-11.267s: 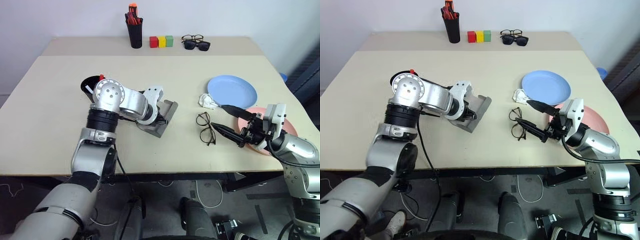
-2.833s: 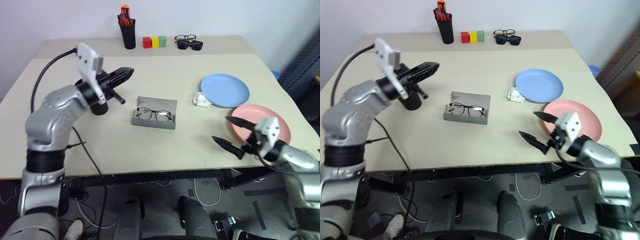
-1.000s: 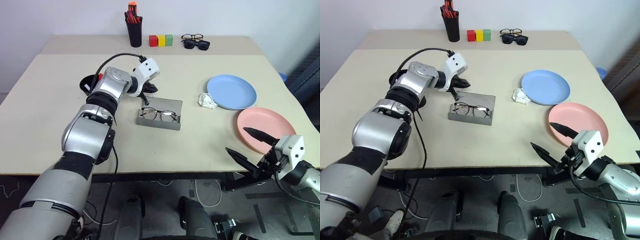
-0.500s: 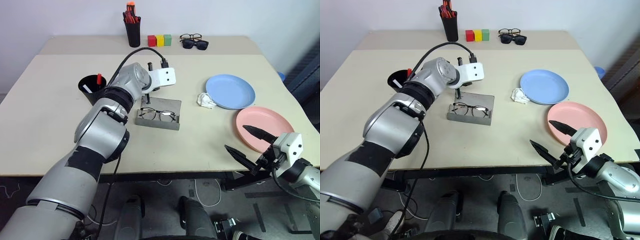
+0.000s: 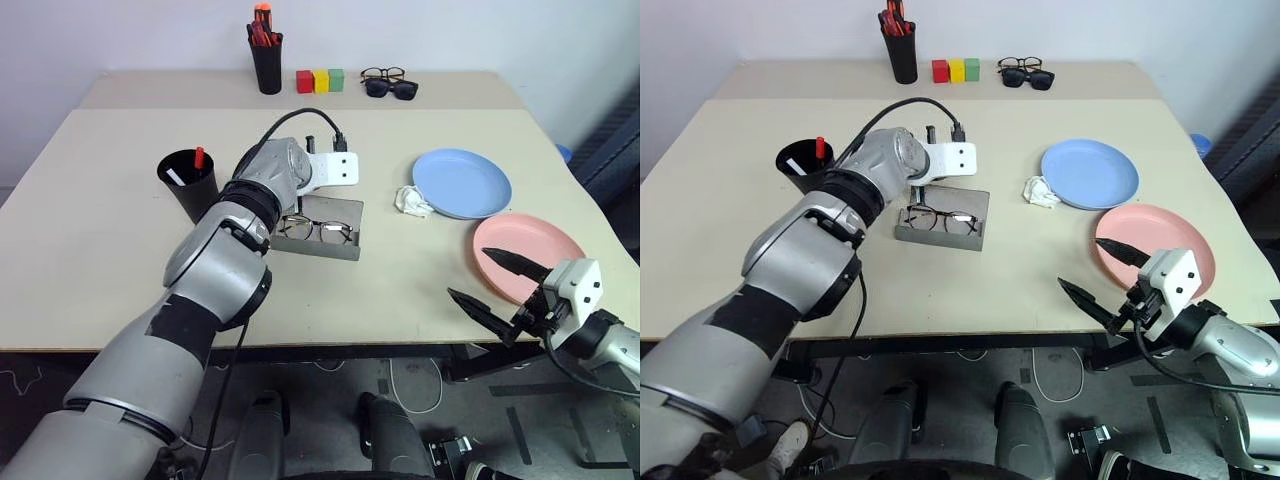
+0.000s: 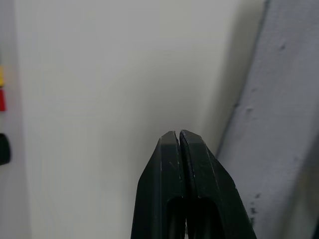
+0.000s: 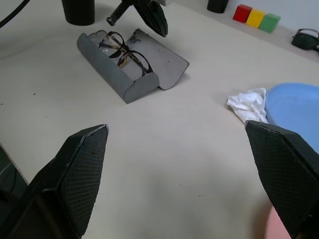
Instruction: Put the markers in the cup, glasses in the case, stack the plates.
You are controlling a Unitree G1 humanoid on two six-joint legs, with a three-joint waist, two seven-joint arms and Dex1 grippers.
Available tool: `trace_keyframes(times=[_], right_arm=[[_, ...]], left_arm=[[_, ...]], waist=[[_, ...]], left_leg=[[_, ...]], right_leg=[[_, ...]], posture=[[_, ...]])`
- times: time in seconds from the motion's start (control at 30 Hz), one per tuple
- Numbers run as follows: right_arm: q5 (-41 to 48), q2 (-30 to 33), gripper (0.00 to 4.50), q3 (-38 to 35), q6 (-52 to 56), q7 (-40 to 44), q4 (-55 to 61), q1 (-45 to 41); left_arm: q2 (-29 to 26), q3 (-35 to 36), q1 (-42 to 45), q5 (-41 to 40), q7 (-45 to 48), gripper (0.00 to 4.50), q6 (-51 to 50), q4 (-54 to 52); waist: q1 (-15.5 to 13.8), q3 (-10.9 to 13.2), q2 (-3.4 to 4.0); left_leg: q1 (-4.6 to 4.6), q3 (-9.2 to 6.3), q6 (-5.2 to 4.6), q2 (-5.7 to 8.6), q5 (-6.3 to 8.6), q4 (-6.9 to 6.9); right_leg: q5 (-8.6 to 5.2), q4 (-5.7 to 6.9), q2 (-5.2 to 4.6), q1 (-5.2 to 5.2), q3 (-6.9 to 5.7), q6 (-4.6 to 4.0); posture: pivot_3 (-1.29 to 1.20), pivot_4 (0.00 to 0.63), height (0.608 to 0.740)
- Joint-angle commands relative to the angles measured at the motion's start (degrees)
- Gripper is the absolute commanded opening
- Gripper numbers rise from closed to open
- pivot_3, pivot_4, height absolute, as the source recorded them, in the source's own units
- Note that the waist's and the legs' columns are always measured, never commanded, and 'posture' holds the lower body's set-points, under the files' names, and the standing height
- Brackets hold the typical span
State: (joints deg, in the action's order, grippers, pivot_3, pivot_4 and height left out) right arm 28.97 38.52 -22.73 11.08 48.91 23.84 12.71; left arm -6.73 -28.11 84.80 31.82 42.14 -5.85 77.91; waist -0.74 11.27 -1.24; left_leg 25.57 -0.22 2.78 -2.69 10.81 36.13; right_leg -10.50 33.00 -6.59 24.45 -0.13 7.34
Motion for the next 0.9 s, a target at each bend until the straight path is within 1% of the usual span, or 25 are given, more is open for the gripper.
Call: trace_keyframes(times=[0.03, 0.23, 0.37, 0.53, 0.67, 0.83, 0.9], right_arm=[[0.9, 1.0, 4.5, -0.4, 0.3, 0.3, 1.4, -0.8], [1.1, 1.2, 4.5, -0.4, 1.1, 0.5, 1.5, -1.4], [1.0, 1.3, 4.5, -0.3, 1.3, 0.7, 1.5, -1.4], [1.2, 1.5, 4.5, -0.3, 1.8, 0.6, 1.6, -1.9], [1.1, 1.4, 4.5, -0.1, 1.8, 0.7, 1.5, -2.3], [0.9, 1.2, 4.5, 0.0, 1.4, 1.0, 1.0, -2.2], [0.9, 1.2, 4.5, 0.0, 1.4, 1.1, 0.9, -2.2]], left_arm=[[-0.4, 0.9, -0.1, -0.4, 0.5, 0.03, -0.6, -0.2], [-0.9, 0.0, -1.5, 1.0, -2.1, 0.03, -0.2, -0.2], [-0.7, 0.4, -2.2, 0.3, -1.0, 0.03, -0.4, -0.4], [-1.4, 0.6, -1.4, 0.4, -3.4, 0.03, 0.1, -0.7], [-2.1, -0.1, -1.0, 1.4, -7.1, 0.03, 0.8, -0.7], [-1.4, -0.4, -2.2, 1.6, -6.1, 0.03, 0.9, -0.4], [-0.6, 0.5, -2.8, 0.5, -4.1, 0.03, 0.2, -0.3]], waist=[[0.0, 0.0, 0.0], [0.0, 0.0, 0.0], [-0.1, 0.0, 0.0], [-0.1, 0.0, 0.0], [0.0, 0.0, 0.0], [-0.1, 0.0, 0.0], [-0.2, 0.0, 0.01]], left_leg=[[0.0, 0.0, 0.0, 0.0, 0.0, 0.01], [0.0, 0.0, -0.01, 0.0, 0.0, 0.02], [-0.02, -0.01, -0.01, 0.0, -0.01, 0.01], [-0.02, 0.0, -0.01, 0.0, -0.01, 0.03], [-0.04, 0.0, -0.01, 0.0, -0.01, 0.03], [-0.03, 0.0, -0.01, 0.0, -0.01, 0.03], [-0.02, 0.0, -0.01, 0.0, -0.01, 0.03]], right_leg=[[0.0, 0.01, 0.0, 0.0, 0.0, 0.0], [0.0, 0.03, 0.0, 0.0, 0.0, 0.0], [0.0, 0.08, 0.0, 0.0, 0.0, 0.0], [0.0, 0.1, 0.0, 0.0, 0.0, 0.0], [0.0, 0.11, 0.0, 0.0, 0.0, 0.0], [0.01, 0.11, 0.0, 0.0, 0.0, 0.01], [0.0, 0.11, 0.0, 0.0, 0.0, 0.01]], posture=[[0.0, 0.15, 0.74], [0.0, 0.15, 0.74], [0.0, 0.15, 0.74], [0.0, 0.15, 0.74], [0.0, 0.15, 0.74], [0.0, 0.15, 0.74], [0.0, 0.15, 0.74]])
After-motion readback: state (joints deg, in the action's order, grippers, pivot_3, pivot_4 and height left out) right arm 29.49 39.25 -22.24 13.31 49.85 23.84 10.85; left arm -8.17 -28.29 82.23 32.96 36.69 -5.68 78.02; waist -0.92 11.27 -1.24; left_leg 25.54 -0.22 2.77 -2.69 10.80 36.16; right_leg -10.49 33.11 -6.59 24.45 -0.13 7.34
